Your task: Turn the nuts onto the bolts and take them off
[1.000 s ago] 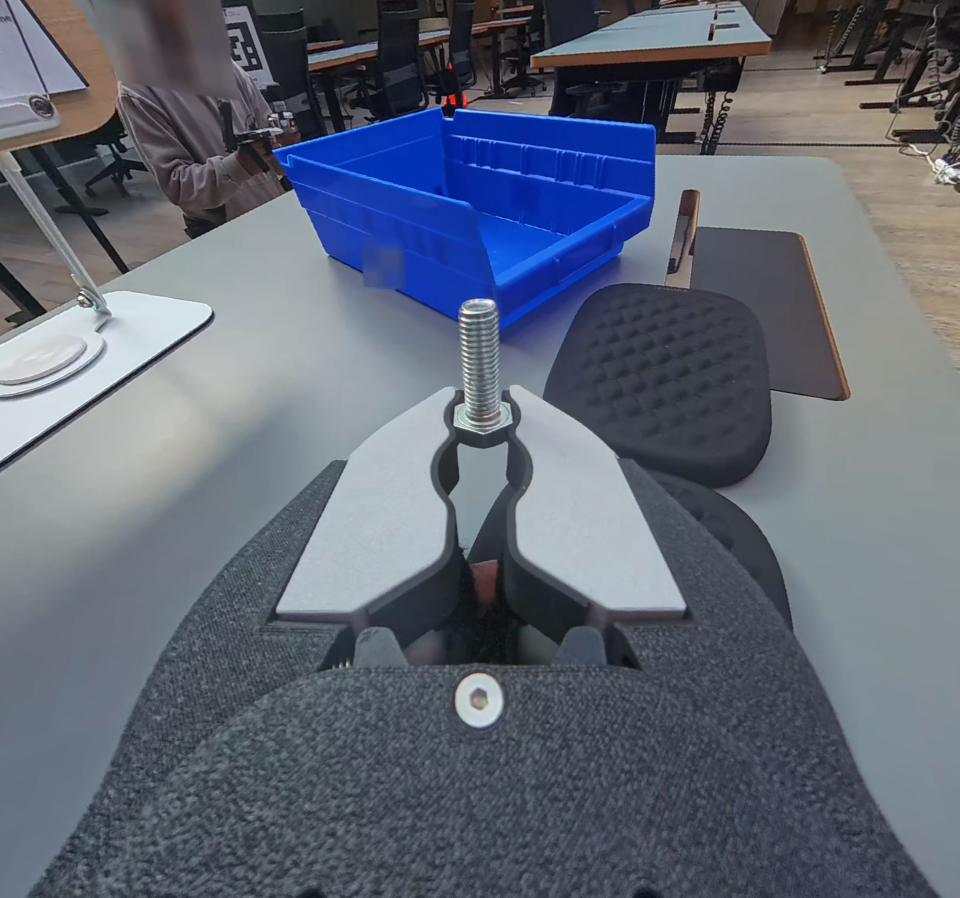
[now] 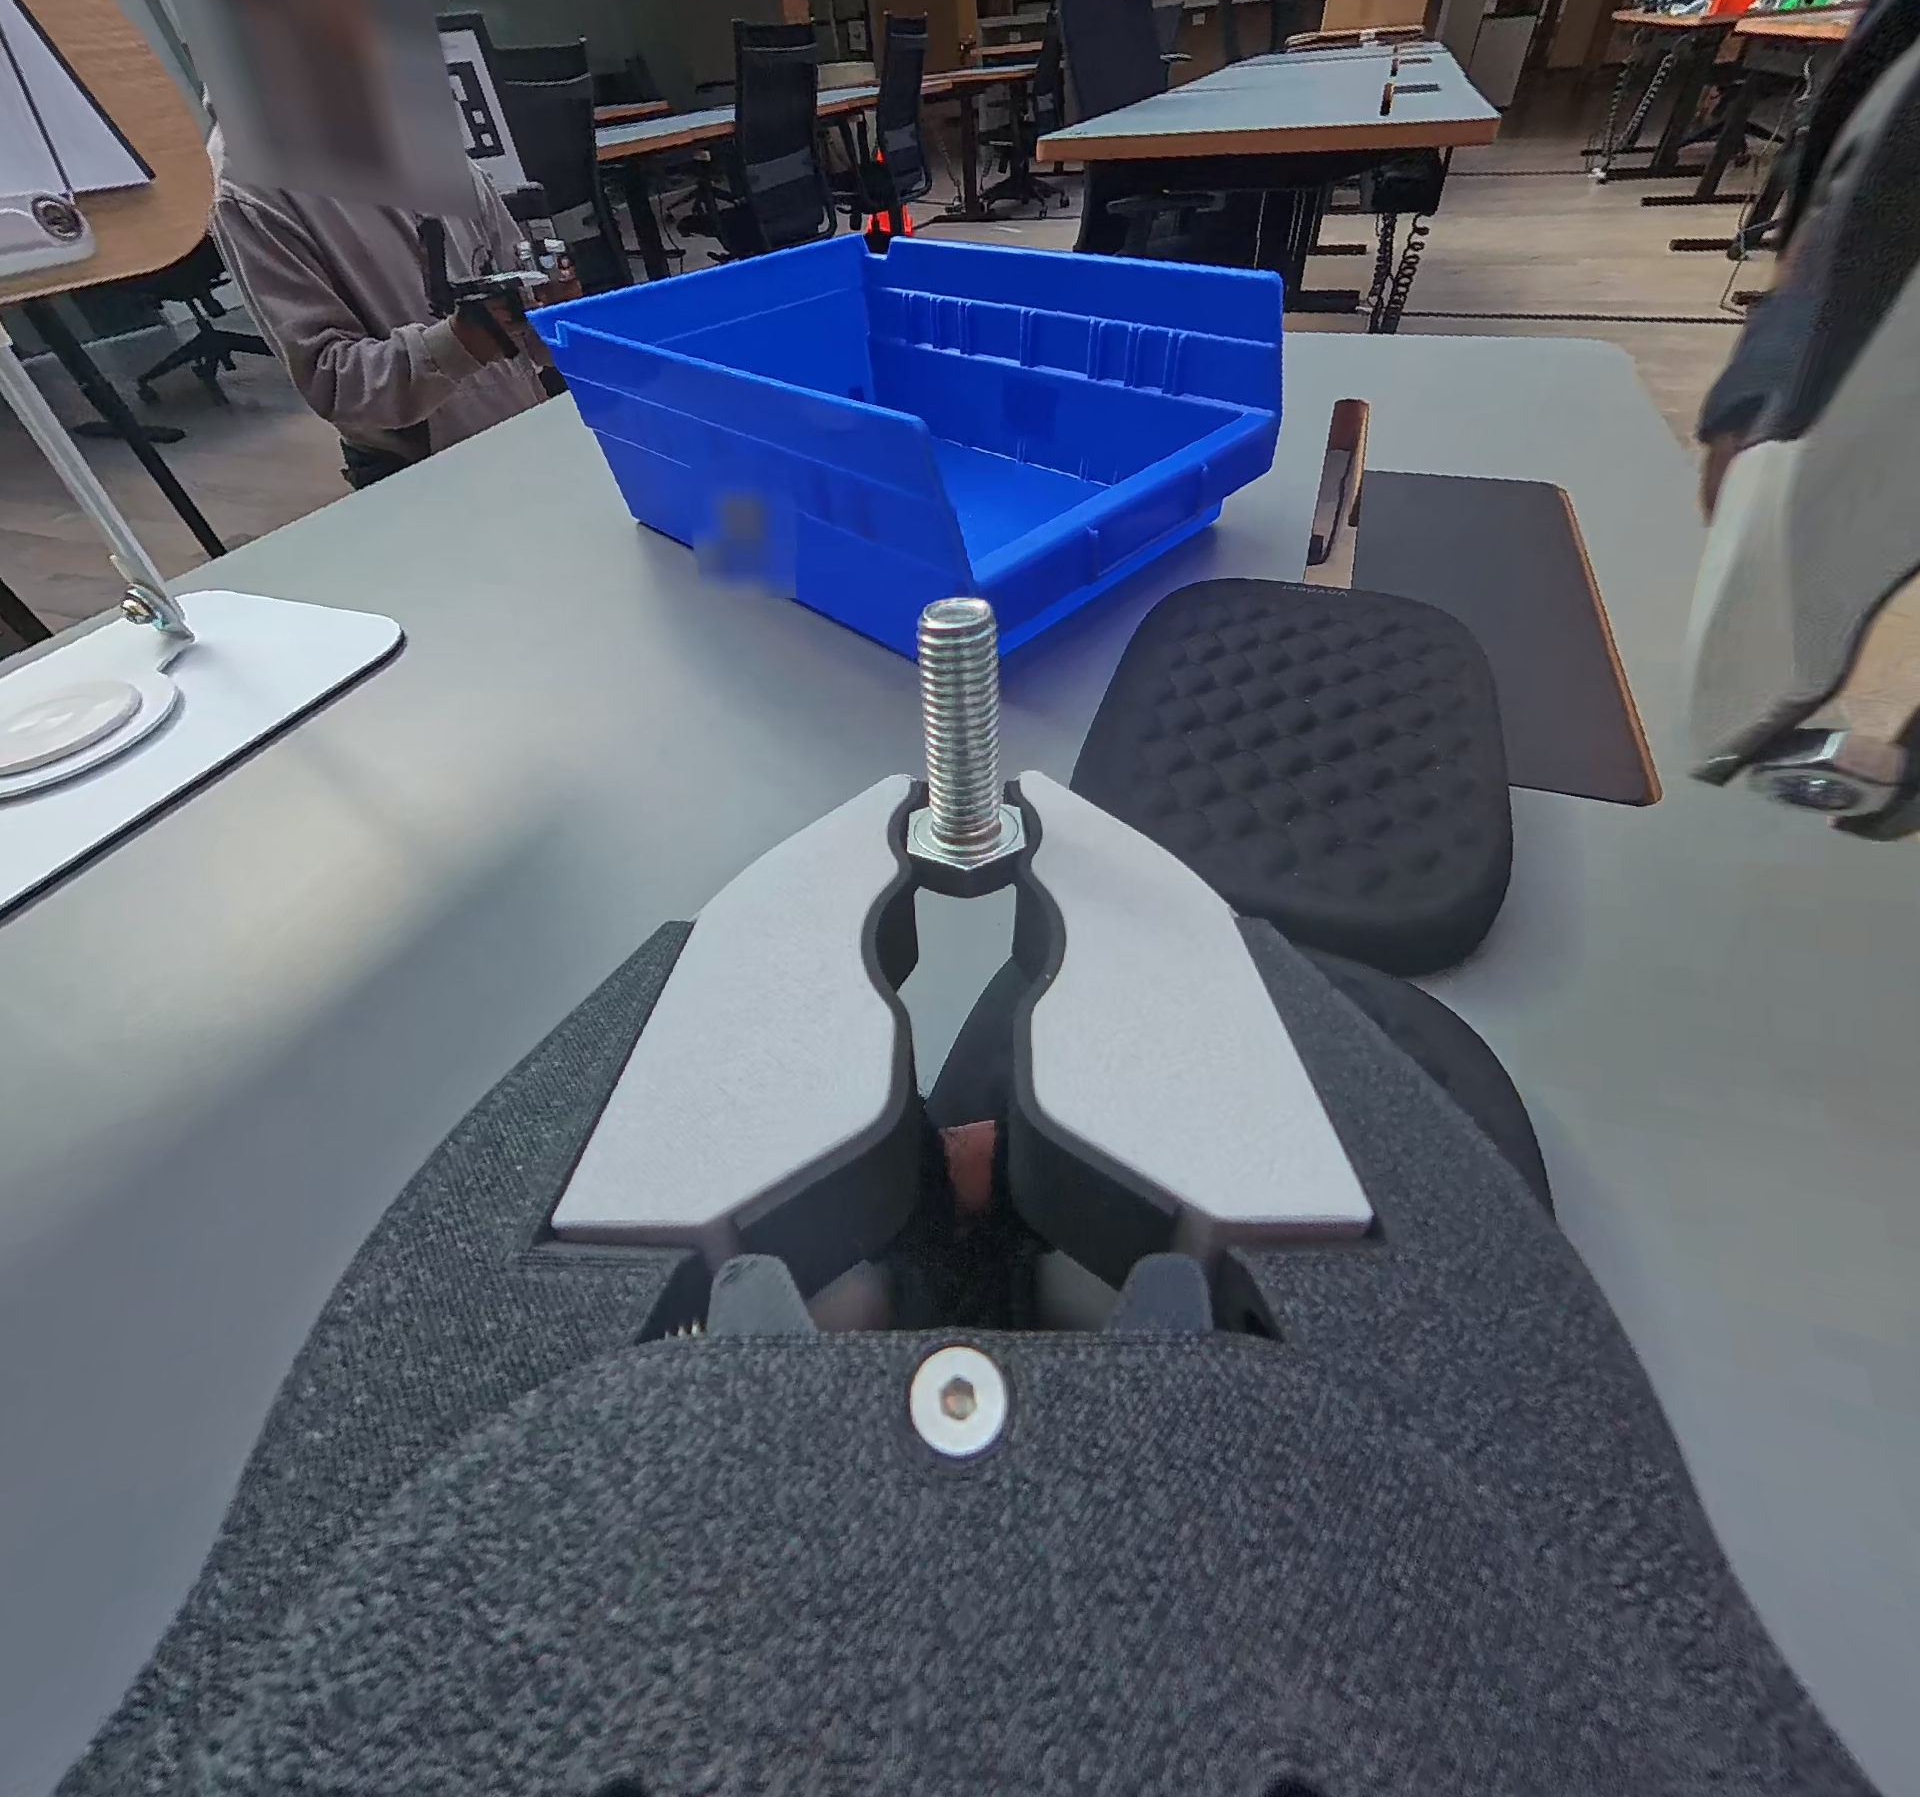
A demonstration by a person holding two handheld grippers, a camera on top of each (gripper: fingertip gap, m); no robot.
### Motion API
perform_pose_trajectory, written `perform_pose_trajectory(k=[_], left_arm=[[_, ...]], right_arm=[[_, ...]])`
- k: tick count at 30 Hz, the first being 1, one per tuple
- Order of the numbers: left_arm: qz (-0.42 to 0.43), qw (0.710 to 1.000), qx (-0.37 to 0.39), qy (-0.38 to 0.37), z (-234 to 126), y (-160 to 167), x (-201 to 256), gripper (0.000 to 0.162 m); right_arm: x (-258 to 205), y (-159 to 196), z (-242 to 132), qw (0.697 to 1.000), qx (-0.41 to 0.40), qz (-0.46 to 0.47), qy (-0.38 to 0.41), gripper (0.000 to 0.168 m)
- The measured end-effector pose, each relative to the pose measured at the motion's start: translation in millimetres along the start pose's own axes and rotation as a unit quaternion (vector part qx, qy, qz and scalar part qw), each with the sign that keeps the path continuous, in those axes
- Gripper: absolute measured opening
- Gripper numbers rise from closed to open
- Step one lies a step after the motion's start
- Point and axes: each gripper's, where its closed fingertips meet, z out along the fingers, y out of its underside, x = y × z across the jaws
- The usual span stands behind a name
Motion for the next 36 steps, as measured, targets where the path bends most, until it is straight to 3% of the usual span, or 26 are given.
perform_pose_trajectory(k=[6,10,22,31,36], left_arm=[[-0.025,1.0,0.016,0.004,-3,-3,-2,0.014],[-0.053,0.998,0.035,0.002,-7,-7,-8,0.014],[-0.07,0.997,0.037,0.009,-8,-6,-10,0.014],[-0.062,0.998,0.028,0.014,-8,-4,-8,0.014],[-0.051,0.998,0.018,0.019,-6,-1,-5,0.014]], right_arm=[[41,3,53,0.992,-0.096,0.005,-0.076,0.018],[54,15,71,0.984,-0.156,0.002,-0.081,0.018],[58,1,57,0.997,-0.054,0.03,-0.055,0.032],[55,7,73,0.993,-0.095,0.026,-0.068,0.03],[52,6,74,0.993,-0.091,0.006,-0.077,0.018]])
